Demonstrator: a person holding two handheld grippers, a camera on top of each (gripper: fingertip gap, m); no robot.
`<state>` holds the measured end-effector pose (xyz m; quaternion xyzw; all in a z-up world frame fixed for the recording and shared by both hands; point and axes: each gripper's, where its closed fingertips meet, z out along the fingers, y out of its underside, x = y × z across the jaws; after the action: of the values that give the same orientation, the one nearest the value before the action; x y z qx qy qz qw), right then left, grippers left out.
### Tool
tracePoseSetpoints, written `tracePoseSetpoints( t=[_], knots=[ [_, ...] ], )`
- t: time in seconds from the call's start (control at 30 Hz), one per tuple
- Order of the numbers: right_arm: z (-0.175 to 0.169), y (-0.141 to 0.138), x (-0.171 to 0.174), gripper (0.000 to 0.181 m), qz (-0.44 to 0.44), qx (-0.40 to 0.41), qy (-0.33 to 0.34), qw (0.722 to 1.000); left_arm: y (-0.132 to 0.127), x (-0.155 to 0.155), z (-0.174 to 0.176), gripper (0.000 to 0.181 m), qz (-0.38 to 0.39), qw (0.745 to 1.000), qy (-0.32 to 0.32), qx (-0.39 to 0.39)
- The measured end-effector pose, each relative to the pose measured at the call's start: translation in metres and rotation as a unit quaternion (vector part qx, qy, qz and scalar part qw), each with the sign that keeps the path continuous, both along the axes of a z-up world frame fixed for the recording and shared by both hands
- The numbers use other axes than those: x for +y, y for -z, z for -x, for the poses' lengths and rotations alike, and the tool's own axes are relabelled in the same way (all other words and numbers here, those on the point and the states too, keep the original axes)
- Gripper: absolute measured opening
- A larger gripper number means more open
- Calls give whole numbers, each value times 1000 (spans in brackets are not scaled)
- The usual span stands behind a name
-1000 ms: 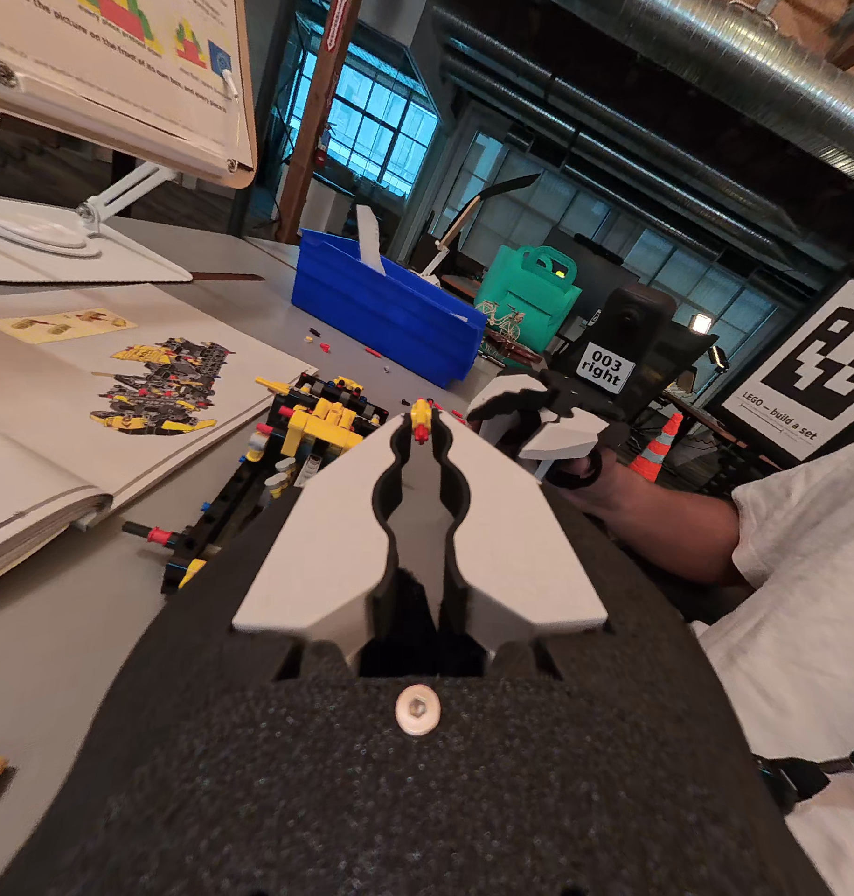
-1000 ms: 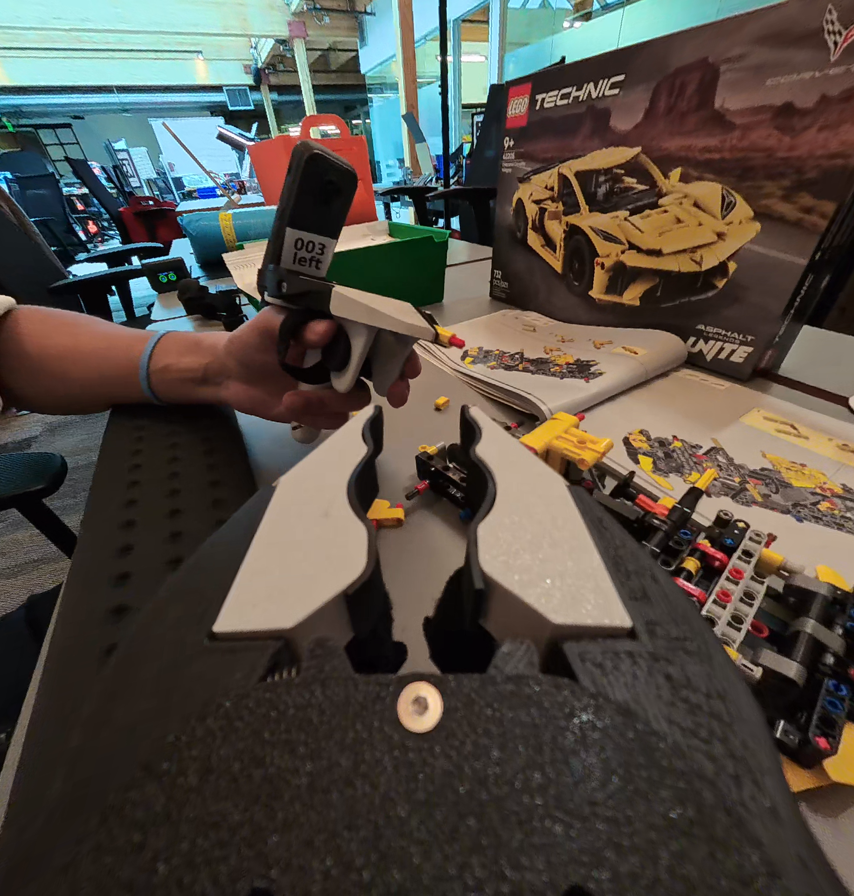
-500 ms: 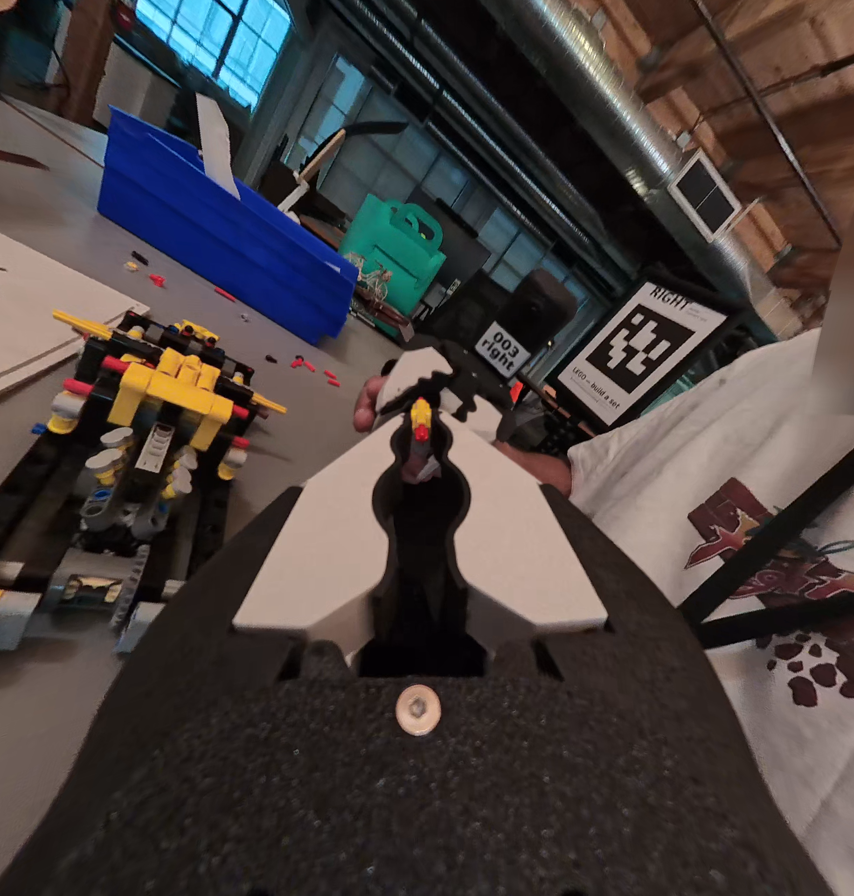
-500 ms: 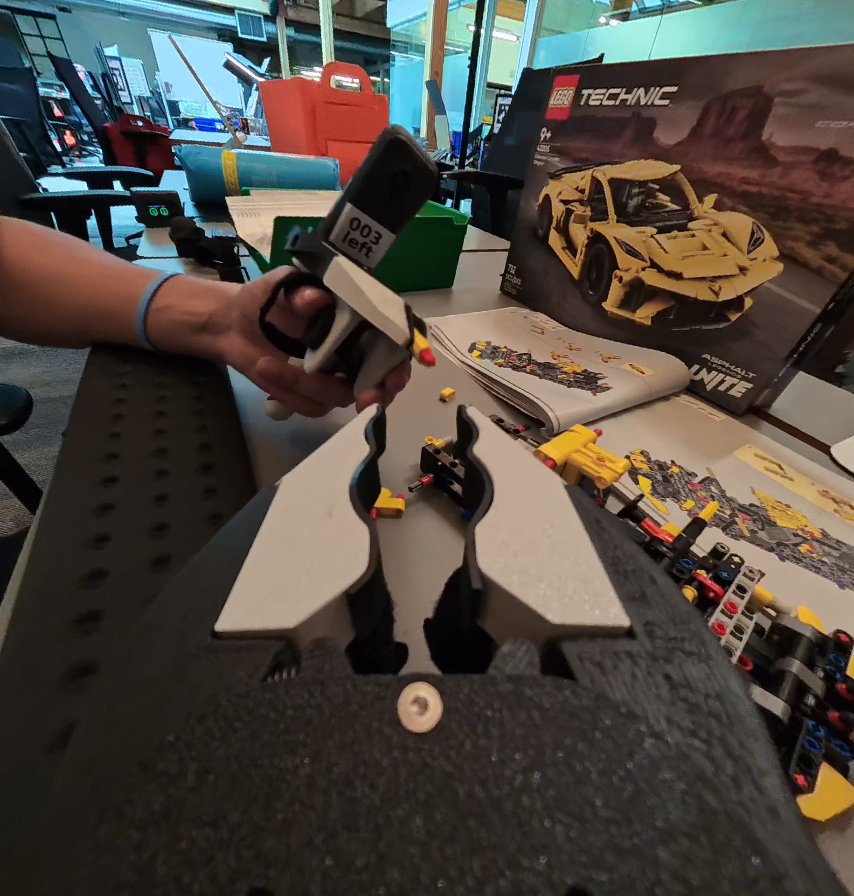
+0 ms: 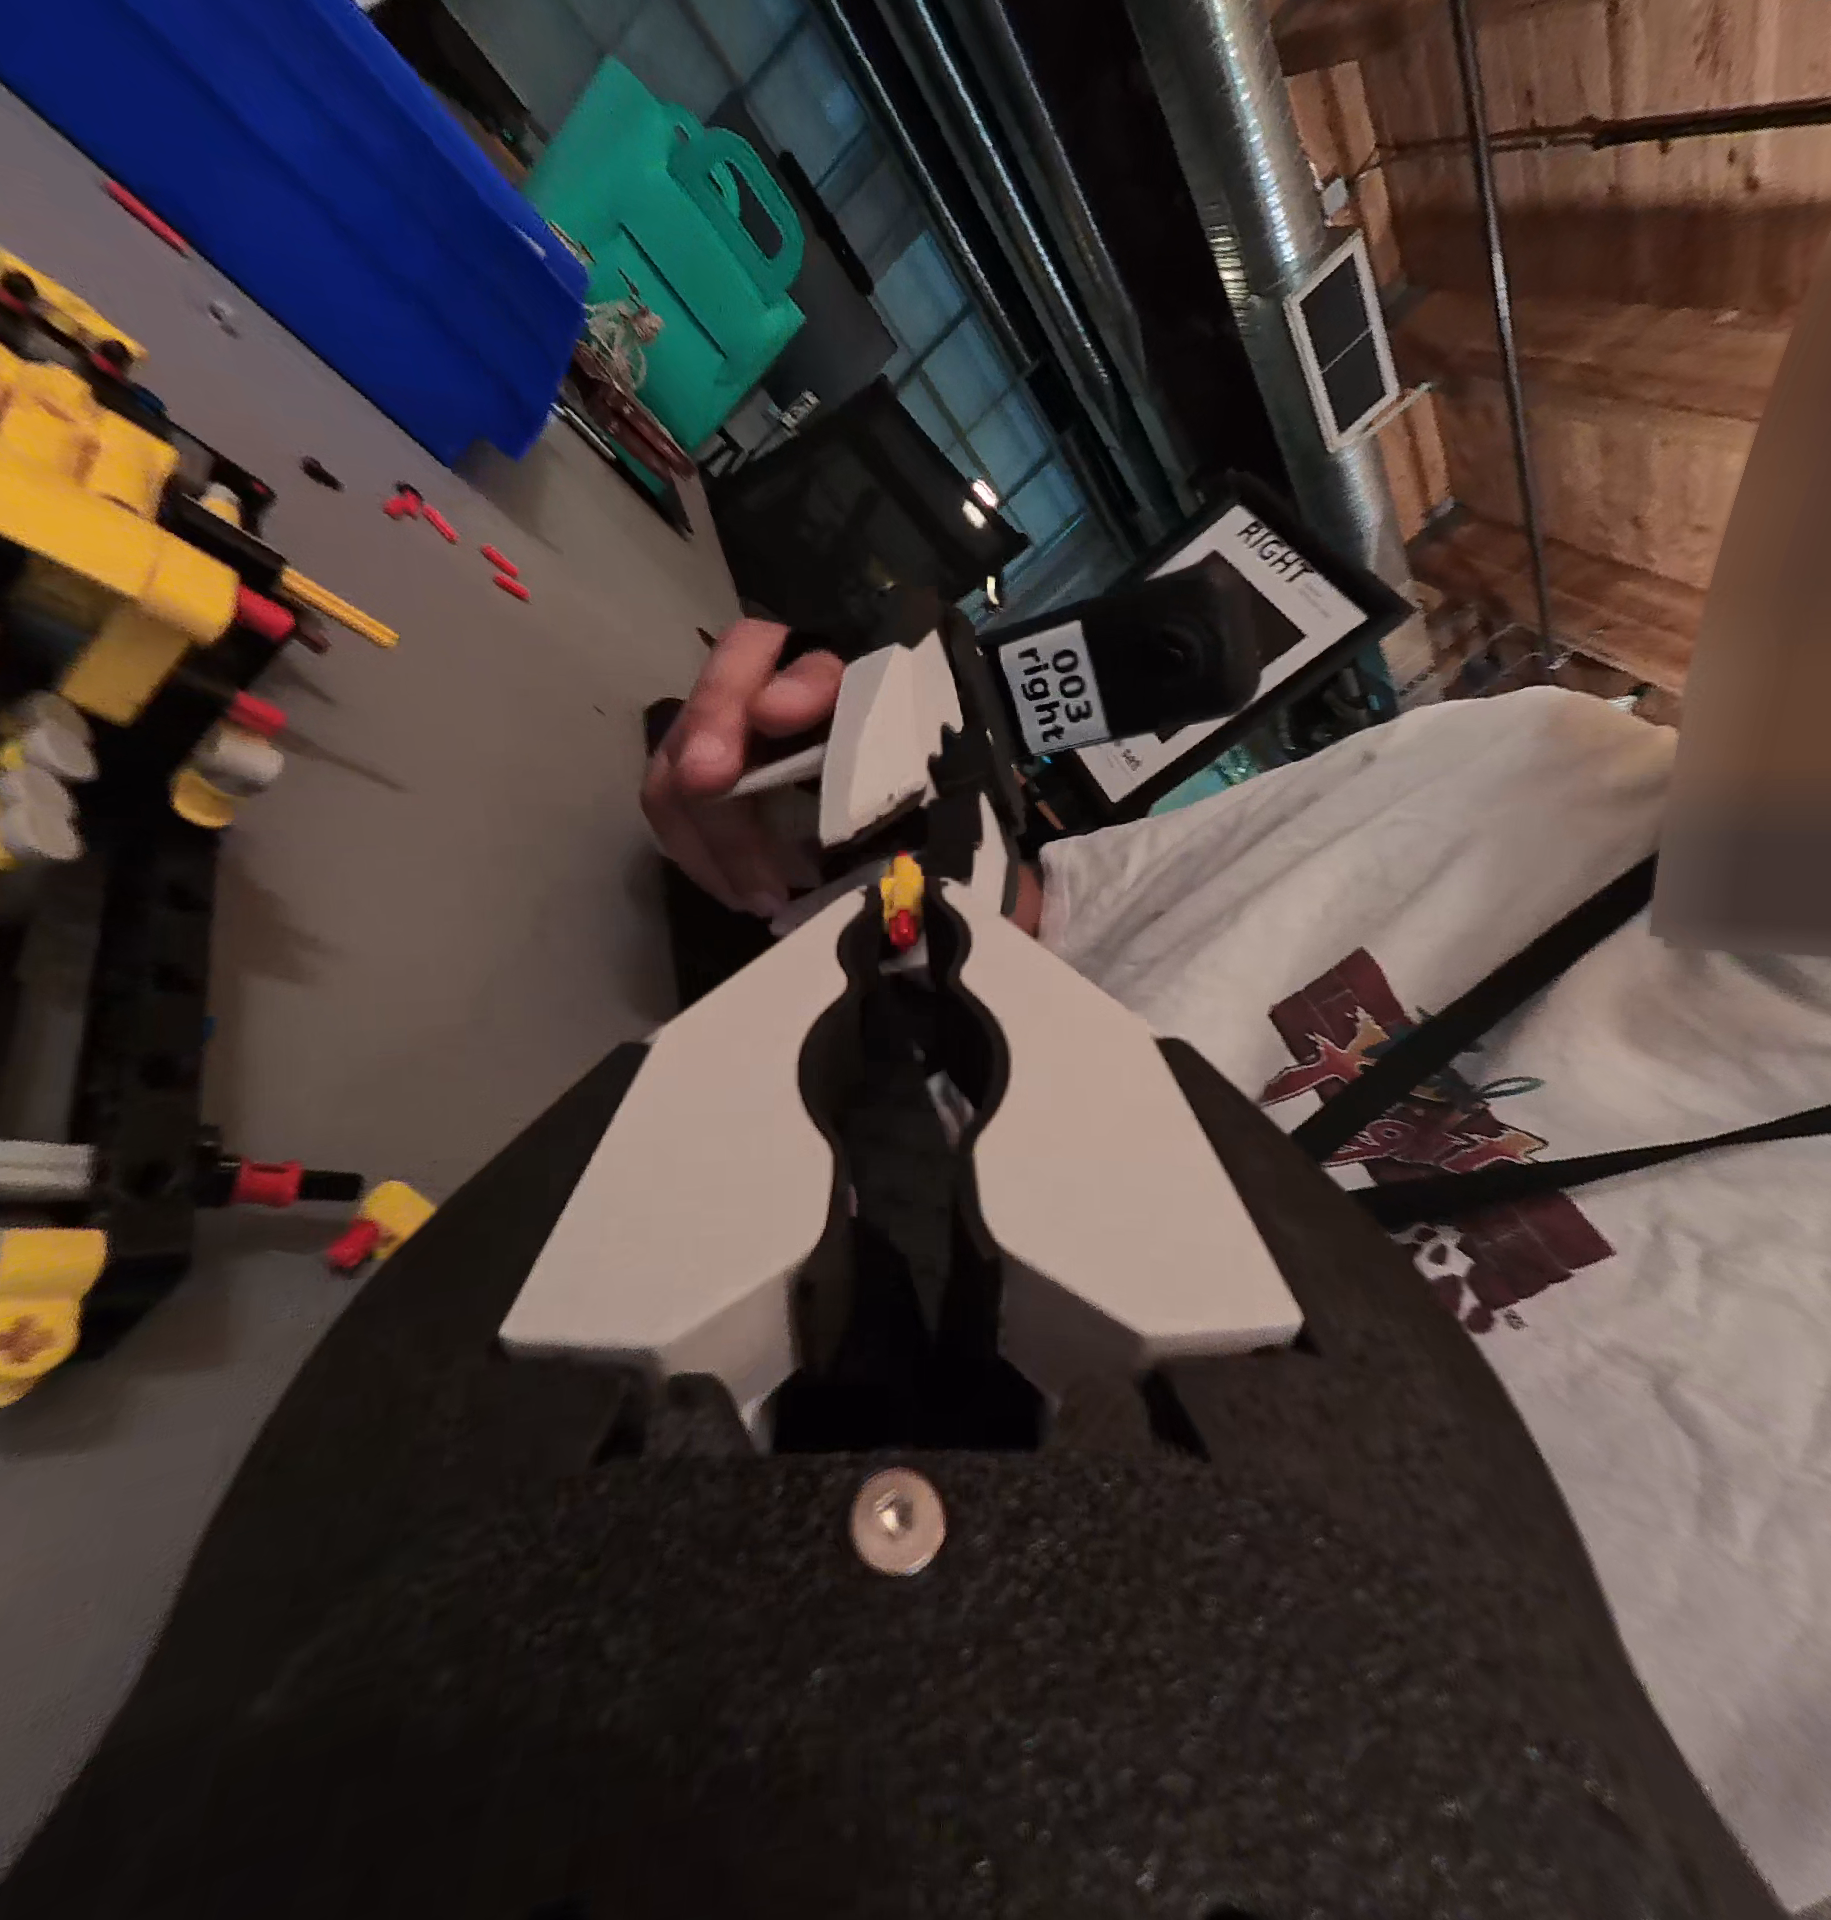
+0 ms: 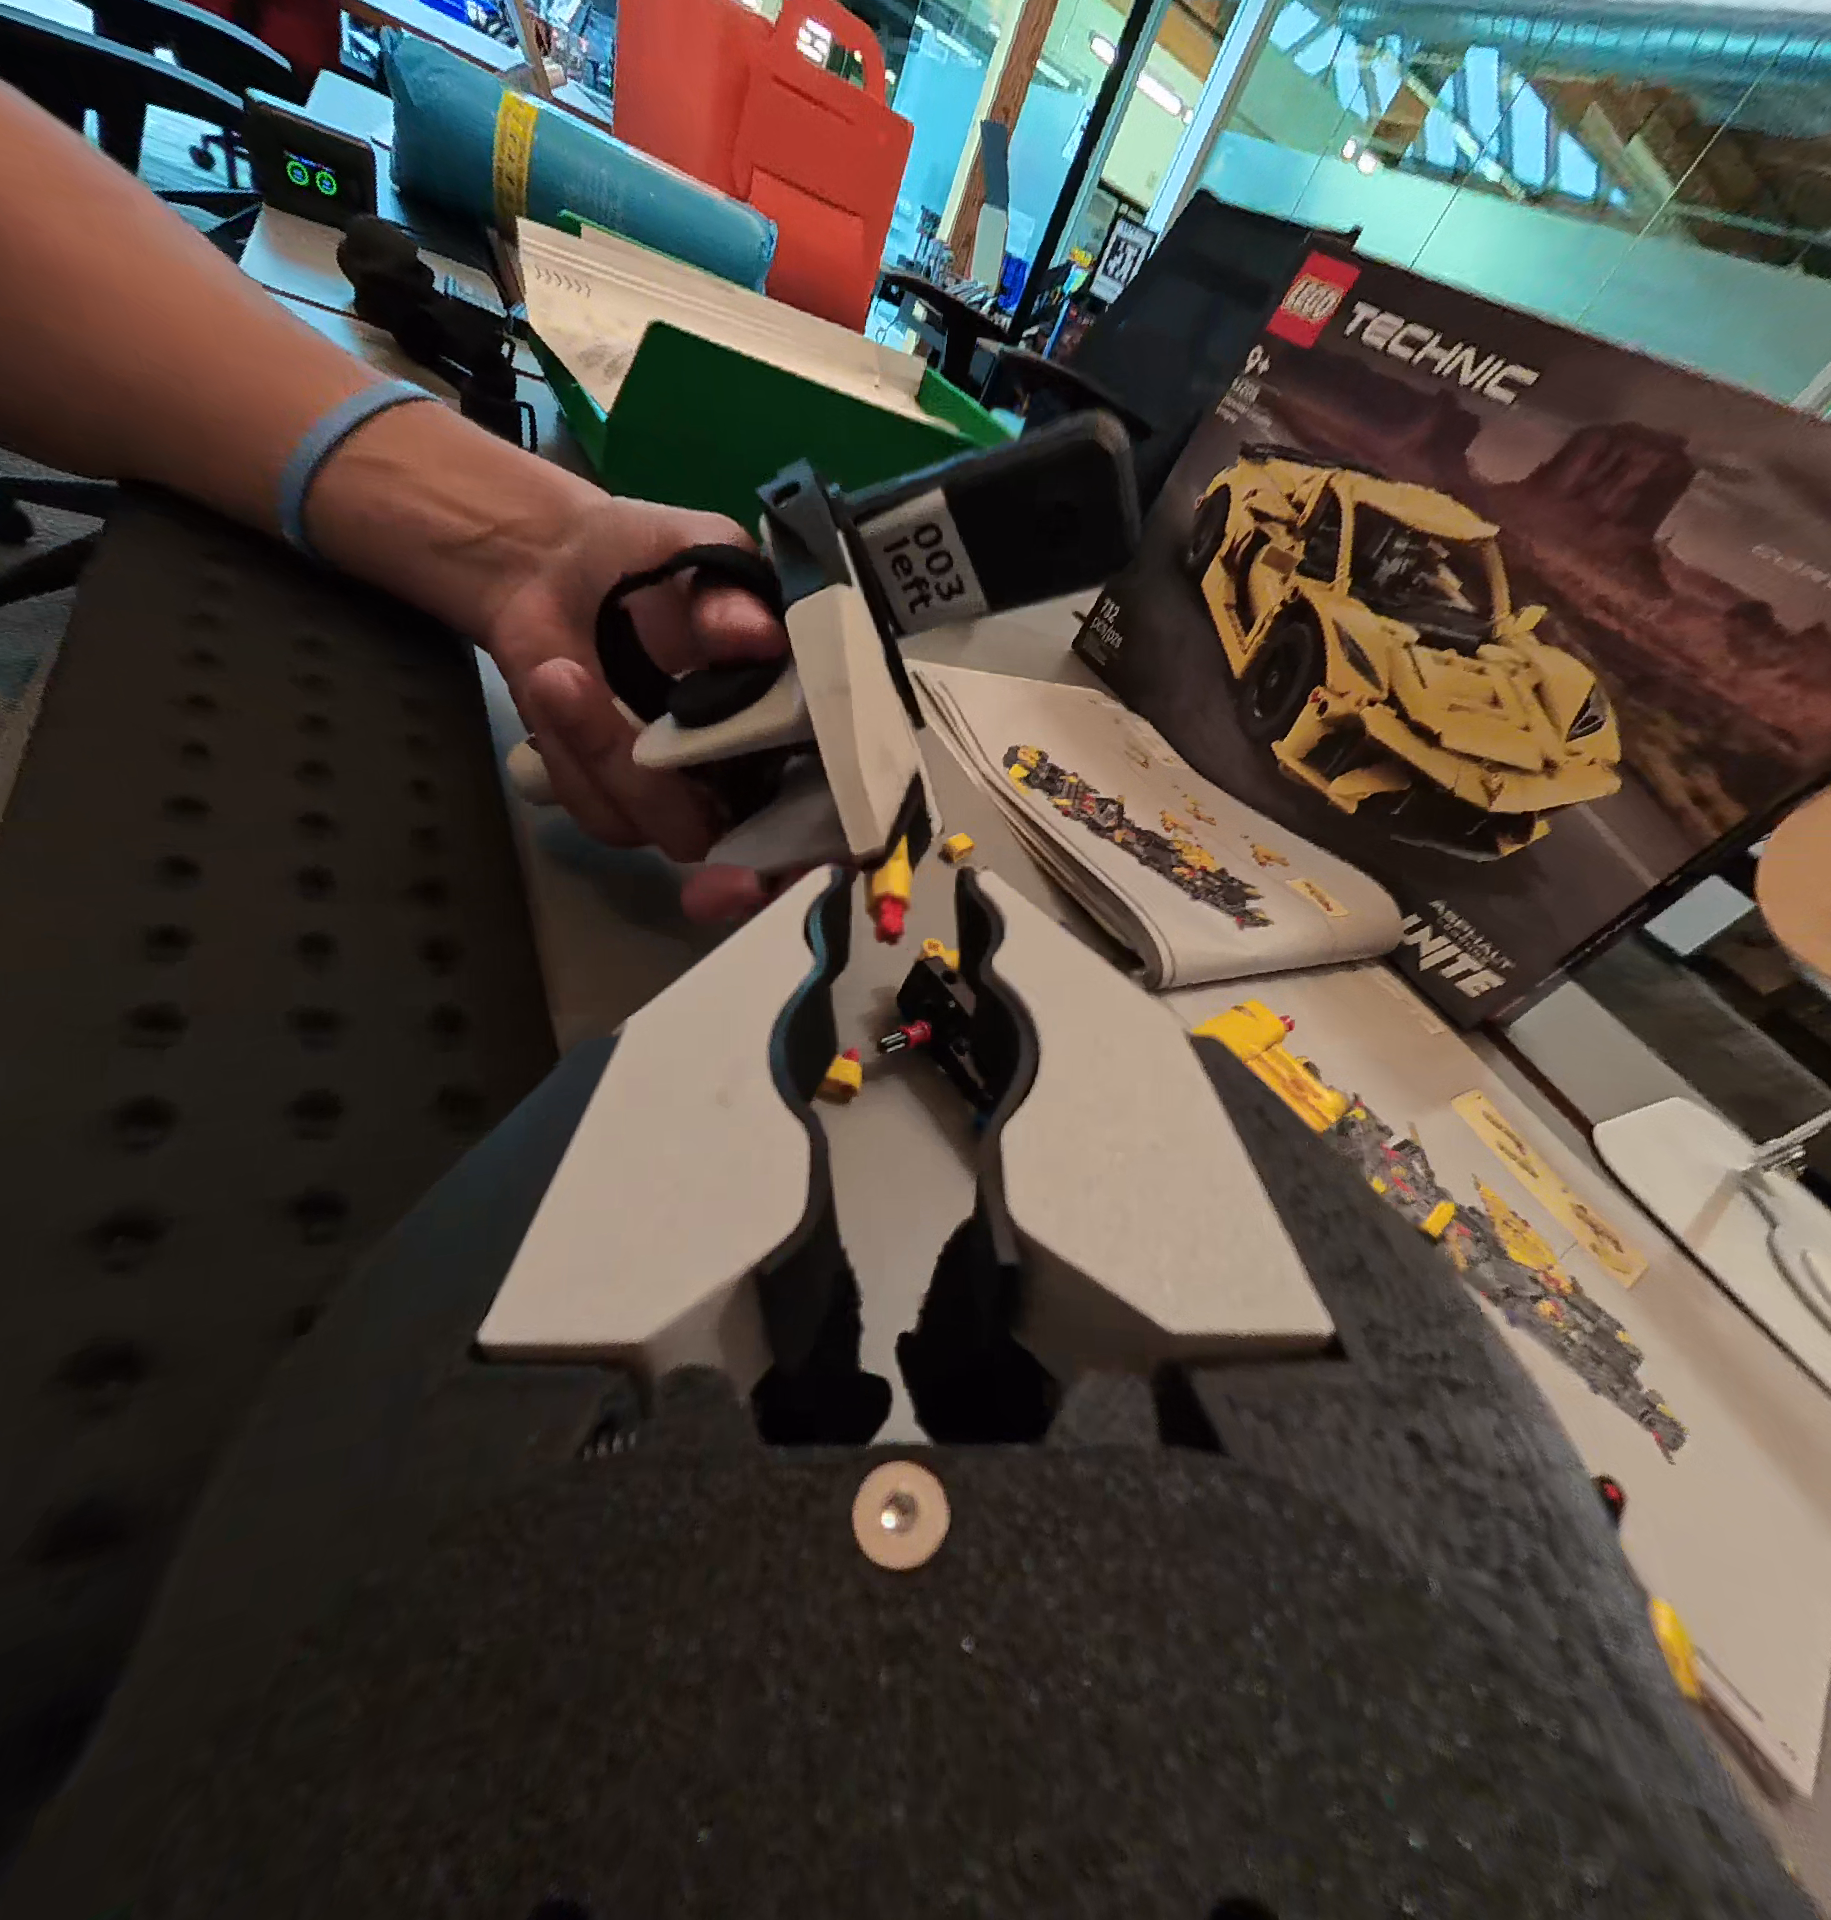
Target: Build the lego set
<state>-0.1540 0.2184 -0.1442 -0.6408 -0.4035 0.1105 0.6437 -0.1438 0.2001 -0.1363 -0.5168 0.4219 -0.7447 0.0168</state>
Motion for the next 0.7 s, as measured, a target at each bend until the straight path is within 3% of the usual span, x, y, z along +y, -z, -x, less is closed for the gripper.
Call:
tracePoseSetpoints(
  t=[0.2,0.57,0.7],
  knots=[
    [4,-5,-6,8,-41,-15,-2,999,-4,-5,2,7,23,1000,19,-4],
    [8,-8,-10,7,-95,-51,6,994,-7,-8,5,7,43,998,42,-2],
    [1,2,-5,6,-17,-40,7,999,4,6,9,18,-68,998,4,13]
  ],
)
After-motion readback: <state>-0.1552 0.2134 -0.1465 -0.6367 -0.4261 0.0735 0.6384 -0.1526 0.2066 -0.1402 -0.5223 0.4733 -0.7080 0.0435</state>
